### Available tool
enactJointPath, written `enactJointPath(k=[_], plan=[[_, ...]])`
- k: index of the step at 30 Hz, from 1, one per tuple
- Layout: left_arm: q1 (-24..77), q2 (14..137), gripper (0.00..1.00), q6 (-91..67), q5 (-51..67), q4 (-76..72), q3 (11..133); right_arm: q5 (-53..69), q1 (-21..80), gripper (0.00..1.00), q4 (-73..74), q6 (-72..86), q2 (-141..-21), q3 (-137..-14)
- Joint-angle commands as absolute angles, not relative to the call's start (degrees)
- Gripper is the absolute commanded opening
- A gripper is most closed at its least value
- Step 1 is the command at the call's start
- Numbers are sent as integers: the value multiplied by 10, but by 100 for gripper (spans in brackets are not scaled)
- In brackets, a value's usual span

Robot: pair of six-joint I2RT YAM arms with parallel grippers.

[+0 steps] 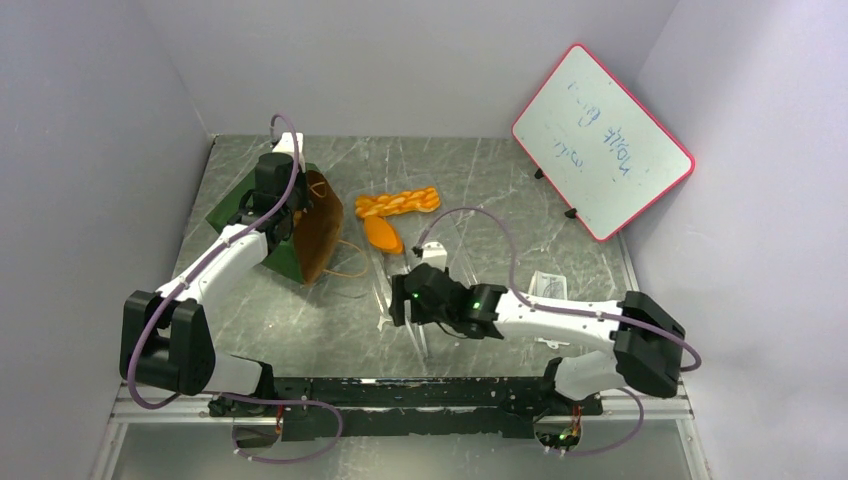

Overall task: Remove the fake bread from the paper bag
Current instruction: Pick up the clamp from the container.

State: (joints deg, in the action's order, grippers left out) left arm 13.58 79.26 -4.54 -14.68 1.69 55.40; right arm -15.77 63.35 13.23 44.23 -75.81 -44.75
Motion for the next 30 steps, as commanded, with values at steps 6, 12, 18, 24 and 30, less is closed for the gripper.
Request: enactJointPath(k=[6,12,18,24,30], plan=[[131,790,7,-53,-136,12,557,-351,708,77,178,440,-844,-476],[131,791,7,-54,-135,9,553,-373,720,76,145,440,-862,-458],[131,793,7,-55,-133,8,552,-411,730,72,78,428,-878,-423],[131,794,7,-55,-132,7,552,-435,746,70,-8,428,-890,-374],[131,797,7,-58,-130,7,552,-496,771,68,-91,424,-916,-339]])
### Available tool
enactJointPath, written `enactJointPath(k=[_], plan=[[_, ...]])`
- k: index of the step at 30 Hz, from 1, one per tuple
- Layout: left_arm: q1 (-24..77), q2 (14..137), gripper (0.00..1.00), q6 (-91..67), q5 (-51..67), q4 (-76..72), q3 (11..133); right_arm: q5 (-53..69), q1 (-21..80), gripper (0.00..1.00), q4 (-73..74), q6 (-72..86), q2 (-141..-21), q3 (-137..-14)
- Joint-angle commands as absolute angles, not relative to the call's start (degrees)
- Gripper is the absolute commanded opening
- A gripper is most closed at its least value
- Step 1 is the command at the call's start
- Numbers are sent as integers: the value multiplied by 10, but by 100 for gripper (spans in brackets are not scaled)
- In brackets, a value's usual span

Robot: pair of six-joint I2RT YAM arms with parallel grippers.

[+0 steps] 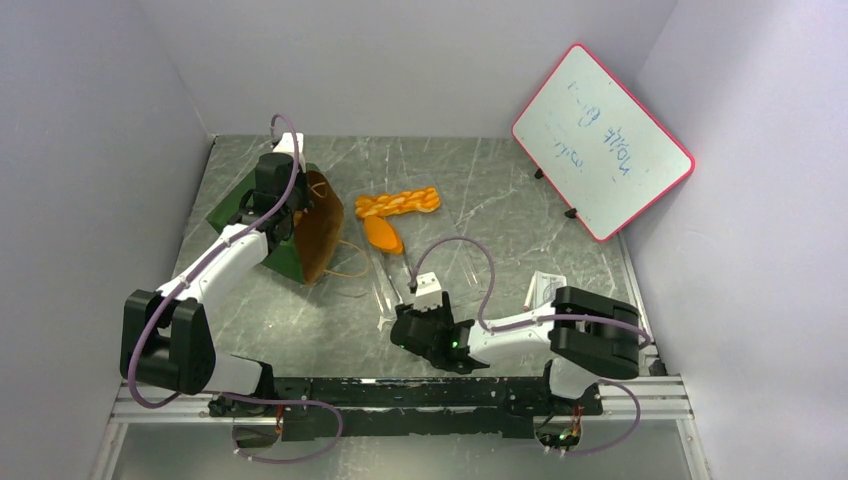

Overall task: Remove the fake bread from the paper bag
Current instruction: Pick up the clamp from the container.

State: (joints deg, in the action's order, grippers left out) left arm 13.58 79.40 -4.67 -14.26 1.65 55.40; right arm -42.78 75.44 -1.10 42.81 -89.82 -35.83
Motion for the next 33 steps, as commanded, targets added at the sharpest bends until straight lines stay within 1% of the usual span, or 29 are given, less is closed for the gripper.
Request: enactJointPath(k=[1,7,14,17,33], plan=[[131,796,7,-59,-129,7,552,-507,777,68,-103,423,-919,-336],[131,794,7,-58,-129,7,551,-568,807,68,-126,416,-924,-332],[131,795,7,-58,-127,8,553,-577,823,68,-57,467,-913,-341],[131,794,7,-58,-127,8,552,-606,836,68,-45,481,-910,-341],[131,794,7,-60,-126,8,550,-633,848,67,-180,414,-914,-309]])
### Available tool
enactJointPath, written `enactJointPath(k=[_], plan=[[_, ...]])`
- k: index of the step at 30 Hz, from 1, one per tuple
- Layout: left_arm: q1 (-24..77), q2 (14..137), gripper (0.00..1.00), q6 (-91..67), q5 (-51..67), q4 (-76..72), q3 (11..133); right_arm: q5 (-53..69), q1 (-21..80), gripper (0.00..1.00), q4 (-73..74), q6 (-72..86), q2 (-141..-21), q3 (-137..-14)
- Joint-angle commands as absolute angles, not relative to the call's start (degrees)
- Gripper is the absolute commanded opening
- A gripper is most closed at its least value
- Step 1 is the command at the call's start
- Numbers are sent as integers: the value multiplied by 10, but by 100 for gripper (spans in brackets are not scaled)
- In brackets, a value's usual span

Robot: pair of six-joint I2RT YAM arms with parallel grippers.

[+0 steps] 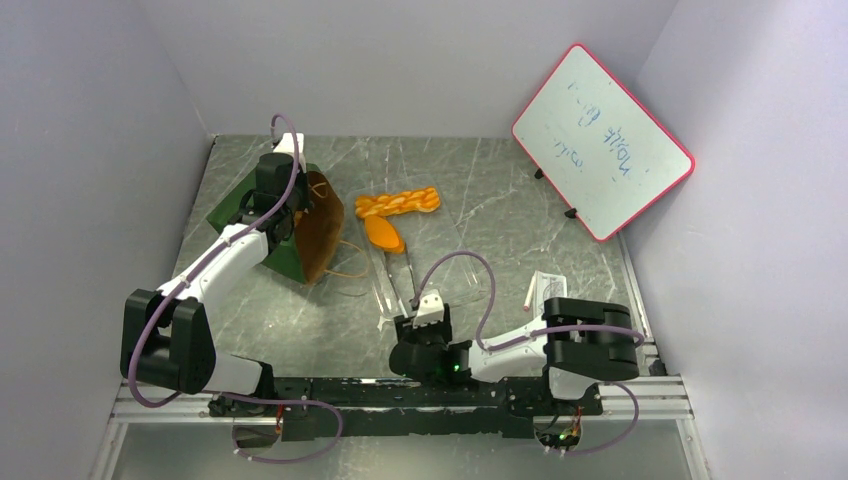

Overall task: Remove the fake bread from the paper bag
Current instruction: Pick up the clamp from the container.

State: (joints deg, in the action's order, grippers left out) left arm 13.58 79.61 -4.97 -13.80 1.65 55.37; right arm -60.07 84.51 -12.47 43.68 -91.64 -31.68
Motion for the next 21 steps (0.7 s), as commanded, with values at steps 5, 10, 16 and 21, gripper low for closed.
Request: enactJointPath(k=[5,10,16,21], plan=[[131,794,7,-58,-126,10,549,-632,848,67,-207,393,-925,-311],[131,793,7,-58,-126,10,549,-627,845,67,-206,390,-947,-323],[131,793,7,-58,-125,10,549,-616,826,66,-227,385,-945,-314],[131,795,7,-57,-125,9,549,-604,817,57,-260,363,-943,-306]])
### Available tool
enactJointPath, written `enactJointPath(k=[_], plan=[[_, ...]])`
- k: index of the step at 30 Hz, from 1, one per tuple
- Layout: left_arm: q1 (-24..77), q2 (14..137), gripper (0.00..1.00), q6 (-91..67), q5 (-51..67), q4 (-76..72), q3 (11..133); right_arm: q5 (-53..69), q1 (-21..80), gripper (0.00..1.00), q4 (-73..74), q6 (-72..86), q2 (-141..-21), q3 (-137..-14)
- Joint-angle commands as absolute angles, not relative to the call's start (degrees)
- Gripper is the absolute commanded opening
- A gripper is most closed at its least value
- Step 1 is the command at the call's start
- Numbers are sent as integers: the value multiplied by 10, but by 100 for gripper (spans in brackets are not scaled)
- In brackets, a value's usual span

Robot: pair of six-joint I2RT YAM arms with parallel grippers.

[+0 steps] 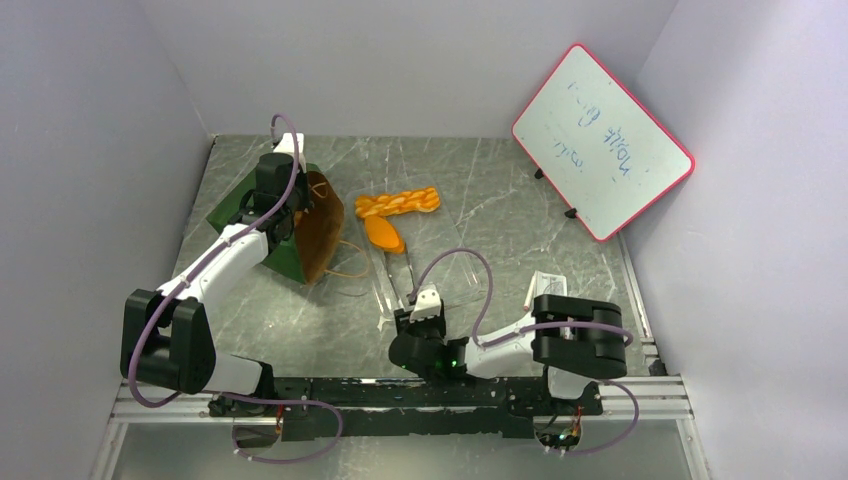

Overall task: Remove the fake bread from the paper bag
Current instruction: Pick up the clamp from the container.

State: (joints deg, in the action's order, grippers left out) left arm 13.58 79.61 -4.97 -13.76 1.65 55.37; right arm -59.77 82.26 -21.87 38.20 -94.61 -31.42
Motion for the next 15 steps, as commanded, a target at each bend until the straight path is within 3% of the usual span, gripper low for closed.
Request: enactJointPath(k=[1,15], plan=[[131,796,7,-58,-125,9,549,-599,816,55,-264,360,-943,-305],[131,799,7,-58,-122,8,550,-547,788,53,-261,386,-952,-301]])
